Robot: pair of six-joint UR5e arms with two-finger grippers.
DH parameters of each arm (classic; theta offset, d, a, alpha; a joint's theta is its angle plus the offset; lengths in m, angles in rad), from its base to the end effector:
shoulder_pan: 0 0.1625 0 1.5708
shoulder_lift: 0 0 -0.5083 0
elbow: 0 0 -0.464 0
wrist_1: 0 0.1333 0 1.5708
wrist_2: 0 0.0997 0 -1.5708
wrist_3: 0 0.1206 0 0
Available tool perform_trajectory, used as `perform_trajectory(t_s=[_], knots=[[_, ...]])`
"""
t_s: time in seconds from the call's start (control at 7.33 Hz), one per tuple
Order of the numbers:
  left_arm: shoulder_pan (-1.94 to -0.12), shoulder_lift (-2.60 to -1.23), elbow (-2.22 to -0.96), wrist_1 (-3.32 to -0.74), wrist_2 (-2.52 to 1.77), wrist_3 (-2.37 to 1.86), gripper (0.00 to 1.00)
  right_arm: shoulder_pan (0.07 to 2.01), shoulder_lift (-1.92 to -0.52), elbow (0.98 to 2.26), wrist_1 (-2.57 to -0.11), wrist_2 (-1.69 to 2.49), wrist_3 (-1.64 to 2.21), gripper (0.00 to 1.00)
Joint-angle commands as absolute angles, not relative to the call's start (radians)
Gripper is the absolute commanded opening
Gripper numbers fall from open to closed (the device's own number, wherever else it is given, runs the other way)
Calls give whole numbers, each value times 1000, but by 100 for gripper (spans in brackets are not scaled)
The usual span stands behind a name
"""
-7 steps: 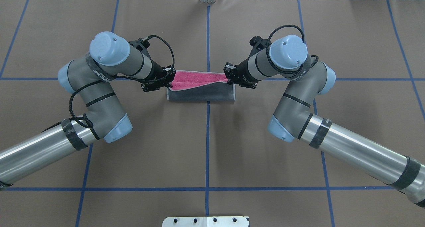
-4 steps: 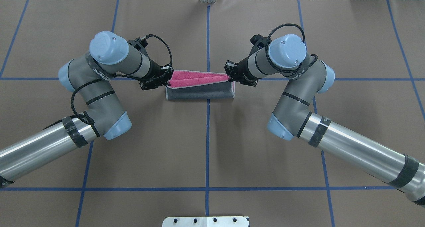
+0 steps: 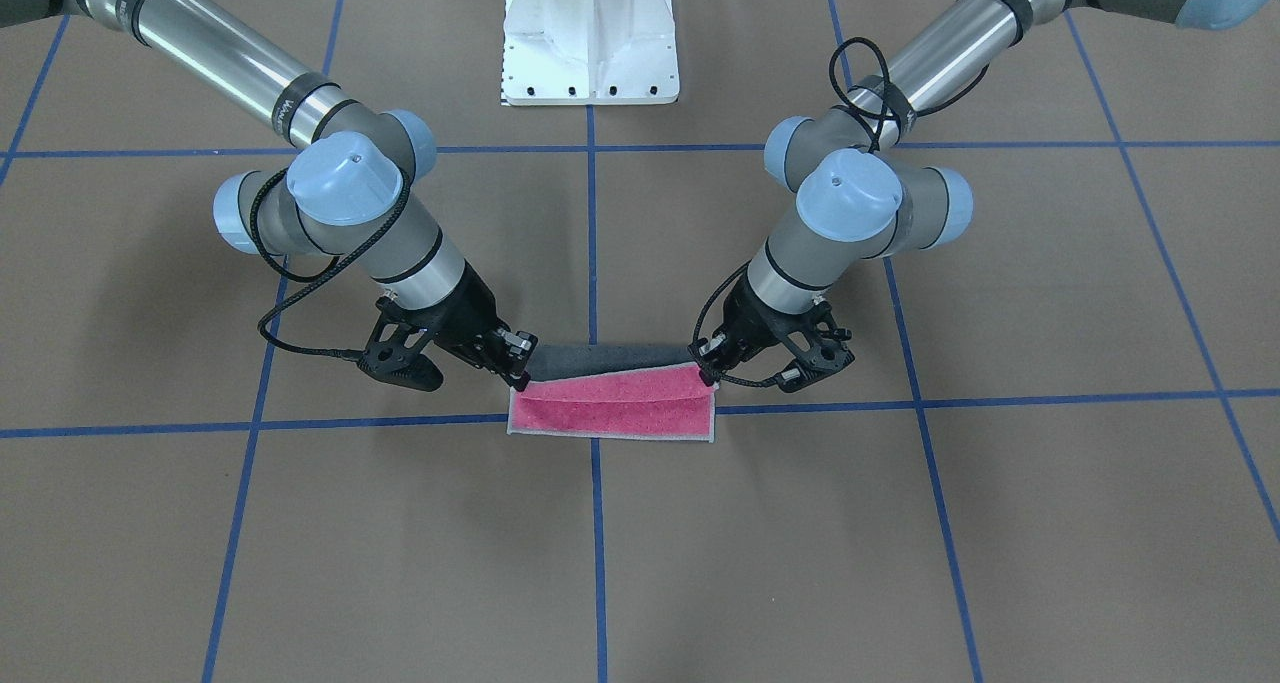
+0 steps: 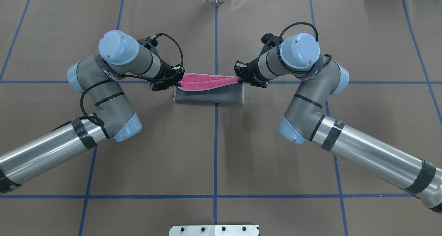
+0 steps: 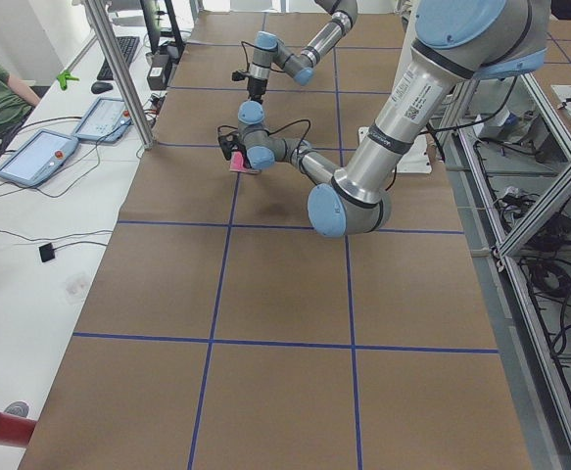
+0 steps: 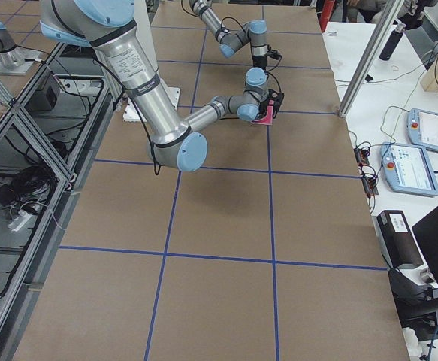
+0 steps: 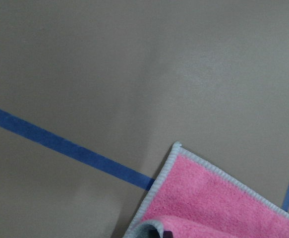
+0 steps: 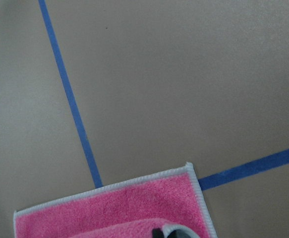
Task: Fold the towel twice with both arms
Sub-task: 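Lower the folded edge onto the far edge and open both grippers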
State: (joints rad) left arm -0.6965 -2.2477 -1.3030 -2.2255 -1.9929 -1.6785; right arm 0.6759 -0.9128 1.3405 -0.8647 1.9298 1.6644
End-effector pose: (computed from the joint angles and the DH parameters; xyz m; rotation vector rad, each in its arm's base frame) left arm 0.6279 -0.6345 0.3404 -0.0616 1.1233 -0.4946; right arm -0.6277 -0.6199 0.3297 0.0159 -1.1761 0.4767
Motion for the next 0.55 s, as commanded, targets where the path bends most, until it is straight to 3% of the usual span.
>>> perform_trajectory(t_s=[0.0,0.41], knots=[[-699,-2250,-1295,-2226,-1993,-1678,0,678,-913,1339,-865,1930,1664,0],[-701,-2253,-1281,-2226,-1991,-1677,0,681,-914,1338,-865,1930,1664,0]])
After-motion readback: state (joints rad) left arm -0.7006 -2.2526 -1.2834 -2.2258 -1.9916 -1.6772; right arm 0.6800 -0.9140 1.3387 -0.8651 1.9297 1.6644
